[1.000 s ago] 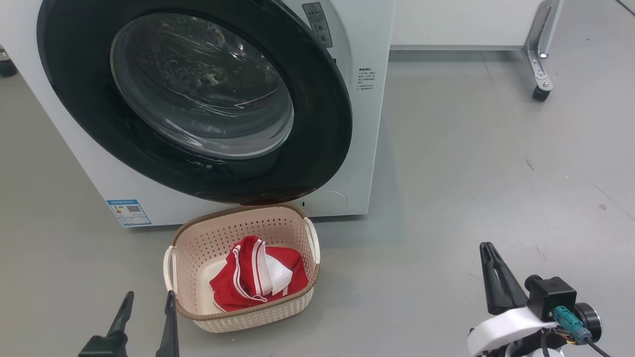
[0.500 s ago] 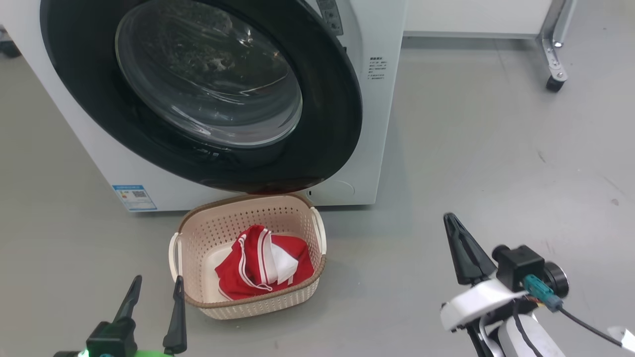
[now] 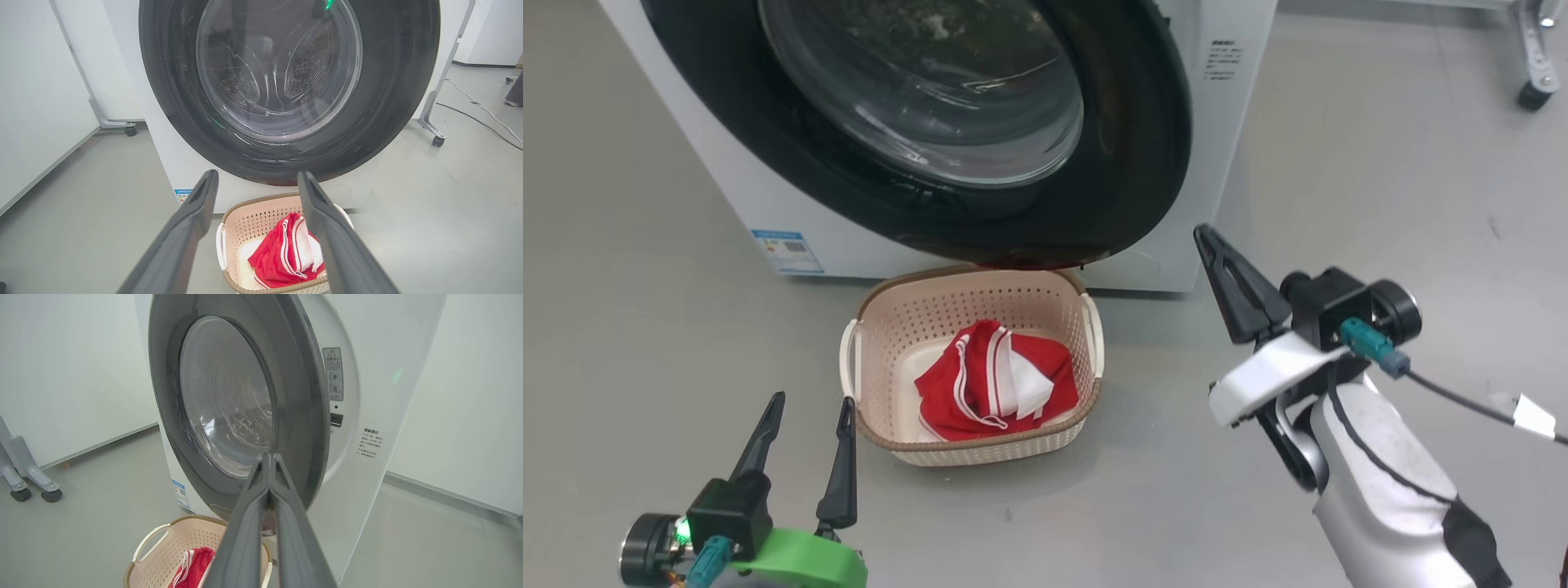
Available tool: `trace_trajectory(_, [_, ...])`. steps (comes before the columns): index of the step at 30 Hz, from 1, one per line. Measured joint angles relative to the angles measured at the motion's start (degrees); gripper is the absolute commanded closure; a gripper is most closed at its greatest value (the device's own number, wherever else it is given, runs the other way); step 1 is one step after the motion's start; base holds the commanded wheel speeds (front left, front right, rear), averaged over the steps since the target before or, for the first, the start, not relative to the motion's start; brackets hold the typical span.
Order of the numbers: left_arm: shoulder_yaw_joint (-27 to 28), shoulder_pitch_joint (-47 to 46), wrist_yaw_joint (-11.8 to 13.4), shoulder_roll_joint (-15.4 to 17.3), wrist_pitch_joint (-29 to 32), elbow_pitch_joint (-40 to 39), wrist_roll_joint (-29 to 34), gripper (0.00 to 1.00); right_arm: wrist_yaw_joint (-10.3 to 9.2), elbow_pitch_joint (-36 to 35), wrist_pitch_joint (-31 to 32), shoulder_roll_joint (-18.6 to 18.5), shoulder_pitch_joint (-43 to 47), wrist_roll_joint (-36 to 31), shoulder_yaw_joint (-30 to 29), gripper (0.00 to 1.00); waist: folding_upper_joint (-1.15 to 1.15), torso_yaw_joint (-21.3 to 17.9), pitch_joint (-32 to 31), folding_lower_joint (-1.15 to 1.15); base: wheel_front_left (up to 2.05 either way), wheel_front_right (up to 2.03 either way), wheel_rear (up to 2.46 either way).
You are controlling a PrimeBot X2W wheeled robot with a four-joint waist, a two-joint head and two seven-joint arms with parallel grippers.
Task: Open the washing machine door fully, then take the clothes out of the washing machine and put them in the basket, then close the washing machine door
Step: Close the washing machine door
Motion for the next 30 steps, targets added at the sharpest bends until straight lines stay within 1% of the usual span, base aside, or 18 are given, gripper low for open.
trace_trajectory(1, [-0.16, -0.66, -0.05, -0.10, -0.07, 0.00, 0.00, 0.00, 0.03, 0.75, 0.13, -0.18, -2.19, 0.27, 0.26, 1.00, 0.00, 0.93, 0.80, 0.00, 0.00, 0.00, 0.00])
trace_trajectory(5, [-0.70, -2.26, -0.49, -0.27, -0.16, -0.02, 0.01, 0.00, 0.08, 2.50, 0.58, -0.26, -6.23, 0.43, 0.58, 1.00, 0.00, 2.81, 2.44, 0.00, 0.00, 0.00, 0.00])
trace_trajectory(9, [-1.12, -3.62, -0.56, -0.43, -0.63, -0.27, 0.11, 0.00, 0.55, 3.79, 0.83, -0.37, -9.10, 0.45, 0.56, 1.00, 0.00, 4.20, 3.71, 0.00, 0.00, 0.00, 0.00])
trace_trajectory(14, [-1.13, -5.02, -0.87, -0.62, -1.15, -0.87, 0.11, 0.00, 0.56, 5.76, 0.92, -0.43, -14.35, 1.72, 0.04, 1.00, 0.00, 6.10, 6.08, 0.00, 0.00, 0.00, 0.00])
trace_trajectory(18, [-1.42, -6.09, -1.03, -0.82, -1.64, -0.82, 0.11, 0.00, 1.00, 7.99, 1.05, -0.48, -17.74, 2.52, -1.09, 1.00, 0.00, 7.33, 7.84, 0.00, 0.00, 0.00, 0.00])
trace_trajectory(30, [-1.86, -7.54, -1.04, -1.26, -2.58, 1.00, 0.15, 0.00, 1.05, 14.45, 0.70, -1.99, -23.85, 3.99, -4.16, 1.00, 0.00, 9.70, 10.85, 0.00, 0.00, 0.00, 0.00])
